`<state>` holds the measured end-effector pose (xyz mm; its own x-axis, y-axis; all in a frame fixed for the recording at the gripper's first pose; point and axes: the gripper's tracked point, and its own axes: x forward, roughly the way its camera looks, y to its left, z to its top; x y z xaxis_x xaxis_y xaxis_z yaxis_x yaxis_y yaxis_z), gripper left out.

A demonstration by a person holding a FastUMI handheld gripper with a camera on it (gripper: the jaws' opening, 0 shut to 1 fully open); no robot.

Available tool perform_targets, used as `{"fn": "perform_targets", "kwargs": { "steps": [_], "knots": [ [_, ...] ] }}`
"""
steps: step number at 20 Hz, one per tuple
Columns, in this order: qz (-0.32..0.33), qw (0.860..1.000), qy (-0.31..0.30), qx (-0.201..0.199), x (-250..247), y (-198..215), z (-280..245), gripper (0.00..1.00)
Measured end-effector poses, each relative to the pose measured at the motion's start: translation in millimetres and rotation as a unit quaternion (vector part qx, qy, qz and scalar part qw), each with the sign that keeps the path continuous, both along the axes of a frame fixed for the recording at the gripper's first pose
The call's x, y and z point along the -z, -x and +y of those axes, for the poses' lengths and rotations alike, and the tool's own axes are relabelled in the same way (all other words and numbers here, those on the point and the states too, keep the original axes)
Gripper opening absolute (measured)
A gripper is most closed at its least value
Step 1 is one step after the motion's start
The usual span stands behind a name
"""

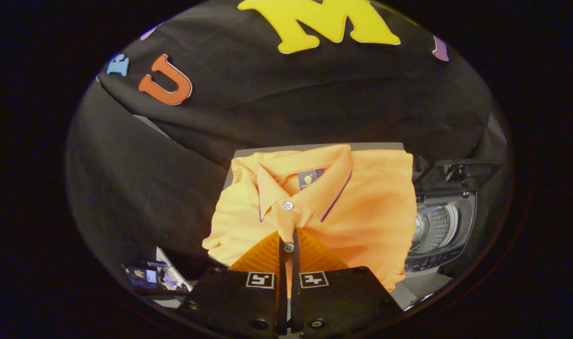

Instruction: Put the clothes into the washing machine and then close the washing machine lid.

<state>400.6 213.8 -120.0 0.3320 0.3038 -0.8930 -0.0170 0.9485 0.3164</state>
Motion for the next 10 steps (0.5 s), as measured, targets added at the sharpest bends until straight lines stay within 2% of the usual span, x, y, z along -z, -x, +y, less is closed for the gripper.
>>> {"fn": "perform_targets", "kwargs": {
  "steps": [10],
  "knots": [
    [-0.038,0.998,0.021,0.051,-10,-3,-9,0.07]
  ]
}}
